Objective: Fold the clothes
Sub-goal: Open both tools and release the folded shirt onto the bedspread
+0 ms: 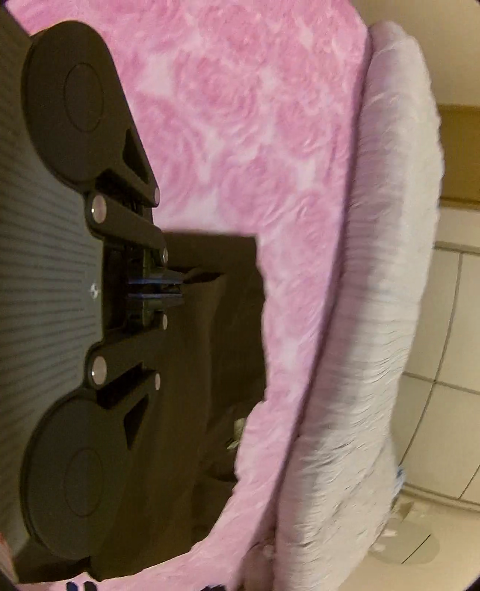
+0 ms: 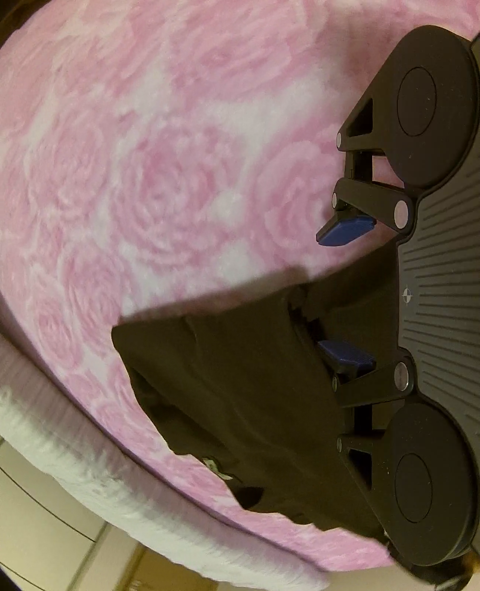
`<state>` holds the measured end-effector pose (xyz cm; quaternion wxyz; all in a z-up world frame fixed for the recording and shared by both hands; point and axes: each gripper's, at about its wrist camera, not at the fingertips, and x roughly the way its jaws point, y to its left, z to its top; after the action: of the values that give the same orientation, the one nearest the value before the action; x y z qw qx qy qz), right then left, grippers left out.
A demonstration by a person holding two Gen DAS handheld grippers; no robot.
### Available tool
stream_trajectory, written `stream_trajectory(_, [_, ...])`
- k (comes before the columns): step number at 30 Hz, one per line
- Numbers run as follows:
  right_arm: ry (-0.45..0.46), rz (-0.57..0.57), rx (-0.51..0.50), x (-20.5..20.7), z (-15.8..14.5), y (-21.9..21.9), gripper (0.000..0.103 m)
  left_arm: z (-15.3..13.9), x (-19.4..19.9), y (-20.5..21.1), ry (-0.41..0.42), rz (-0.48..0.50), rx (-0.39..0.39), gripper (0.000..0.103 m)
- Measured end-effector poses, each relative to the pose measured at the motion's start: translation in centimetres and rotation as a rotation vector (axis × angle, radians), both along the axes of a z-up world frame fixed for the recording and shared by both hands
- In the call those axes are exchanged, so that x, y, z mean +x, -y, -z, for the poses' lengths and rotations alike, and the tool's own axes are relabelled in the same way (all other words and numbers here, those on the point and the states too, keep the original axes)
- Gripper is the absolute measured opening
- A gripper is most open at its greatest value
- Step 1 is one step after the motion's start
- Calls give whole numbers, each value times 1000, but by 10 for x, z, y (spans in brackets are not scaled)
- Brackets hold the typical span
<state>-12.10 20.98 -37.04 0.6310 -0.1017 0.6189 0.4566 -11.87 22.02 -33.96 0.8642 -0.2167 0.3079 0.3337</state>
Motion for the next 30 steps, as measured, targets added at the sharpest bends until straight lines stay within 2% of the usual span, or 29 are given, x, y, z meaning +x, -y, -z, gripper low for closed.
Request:
stream_trajectory(3, [0,-5,-9,-2,2,-1,60,16,-9,-16,-56,-47,-48,2])
stream_trajectory(5, [-6,3,-15,-3,5,-2,60,36,-6,-22,-121,-33,-125,3])
stream_trajectory(8, [10,-10,-25,-7,5,-2,60,35,6,-19,-161,13,-75,3])
stream_trajectory(10, [38,-30,-33,-11,4,-3,60,27,11,-17,-172,32,-34,11])
stream_trajectory(11, [52,-41,-36,-12,3,-3,60,21,9,-17,-171,28,-20,11])
stream_trajectory(14, [108,-81,-30,-16,-4,-4,60,14,-3,-19,-208,-50,-8,14])
stream_trajectory(16, [156,-104,6,-17,-12,-7,60,6,-14,-19,-222,-132,0,11])
stream_trajectory(18, [218,-133,49,-20,-19,-15,60,-4,-14,-18,-164,-105,18,11])
stream_trajectory(19, [252,-149,69,-23,-23,-20,60,-8,-7,-14,-151,-57,29,11])
stream_trajectory(21, [319,-210,115,-29,-26,-32,60,-6,17,-4,-185,43,47,13])
stream_trajectory(22, [349,-251,129,-34,-25,-39,60,-2,28,-1,-209,80,46,15])
stream_trajectory(25, [394,-336,139,-46,-12,-54,60,28,47,-1,-287,87,-25,16])
stream_trajectory(26, [406,-364,126,-50,-4,-58,60,32,43,-1,-282,66,-33,16])
stream_trajectory(27, [422,-394,70,-52,9,-60,60,37,39,-1,-277,45,-42,16])
stream_trajectory(28, [438,-419,17,-53,21,-60,60,40,34,0,-274,25,-47,16])
stream_trajectory(29, [448,-424,-17,-50,28,-57,60,30,31,3,-280,14,-35,16])
stream_trajectory(30, [434,-400,-6,-43,26,-50,60,20,27,6,-287,3,-24,16])
